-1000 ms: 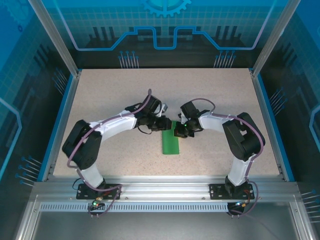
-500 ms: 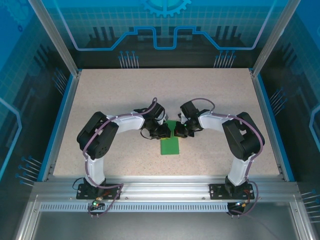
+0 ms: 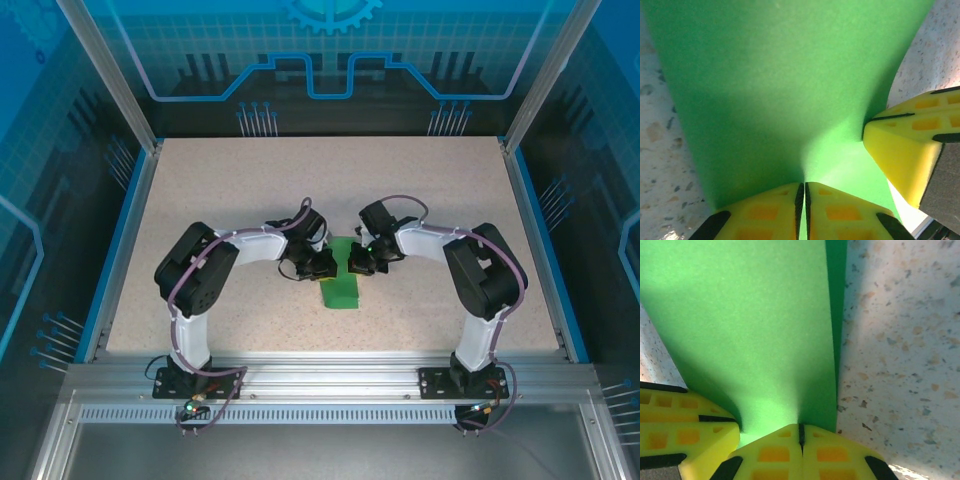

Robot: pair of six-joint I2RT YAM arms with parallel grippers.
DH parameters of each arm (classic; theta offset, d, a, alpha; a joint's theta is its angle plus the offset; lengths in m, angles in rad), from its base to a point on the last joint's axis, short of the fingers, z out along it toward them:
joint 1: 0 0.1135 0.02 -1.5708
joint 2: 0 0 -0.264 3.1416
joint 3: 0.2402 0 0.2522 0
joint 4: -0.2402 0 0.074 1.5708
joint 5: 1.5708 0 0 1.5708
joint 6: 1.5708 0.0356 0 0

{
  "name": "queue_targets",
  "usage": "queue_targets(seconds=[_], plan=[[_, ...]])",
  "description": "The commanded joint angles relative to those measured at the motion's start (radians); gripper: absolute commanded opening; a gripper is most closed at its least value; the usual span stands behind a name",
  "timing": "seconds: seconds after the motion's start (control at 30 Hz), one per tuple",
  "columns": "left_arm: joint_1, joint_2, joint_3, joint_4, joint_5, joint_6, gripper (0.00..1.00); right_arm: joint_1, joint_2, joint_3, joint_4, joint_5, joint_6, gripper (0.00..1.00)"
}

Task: Fold a paper plane with a square sheet of paper (fold left side to right side)
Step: First fold the square sheet of paper in half at the center of the table, then hold the square sheet of paper at the center of the table.

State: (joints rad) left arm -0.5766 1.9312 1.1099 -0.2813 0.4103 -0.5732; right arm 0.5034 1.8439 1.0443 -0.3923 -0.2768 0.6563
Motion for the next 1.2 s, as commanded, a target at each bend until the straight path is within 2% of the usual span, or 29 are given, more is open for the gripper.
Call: queue_targets(seconds=[0.0,0.3,0.43,0.67,0.8,1.17], plan=[[0.031,-0.018,-0.057,-0.037,-0.032,0.009,0.15,0.003,0.06,-0.027,-0.146,0.113,-0.017,0.0],[0.076,-0.085,-0.123,-0.049,-0.035,0.026,0.16,-0.003,0.061,-0.032,-0.155,0.122,-0.017,0.0],[0.103,-0.129,-0.156,-0.044,-0.036,0.037,0.13,-0.003,0.055,-0.034,-0.142,0.109,-0.021,0.0],[0.101,-0.239,-0.168,0.086,0.06,0.041,0.13,-0.001,0.043,-0.033,-0.123,0.087,-0.021,0.0],[0.079,-0.183,-0.136,0.154,0.116,0.019,0.13,0.003,0.046,-0.03,-0.12,0.084,-0.022,0.0],[0.029,-0.016,-0.041,0.142,0.108,0.029,0.14,0.011,0.052,-0.023,-0.116,0.077,-0.029,0.0]])
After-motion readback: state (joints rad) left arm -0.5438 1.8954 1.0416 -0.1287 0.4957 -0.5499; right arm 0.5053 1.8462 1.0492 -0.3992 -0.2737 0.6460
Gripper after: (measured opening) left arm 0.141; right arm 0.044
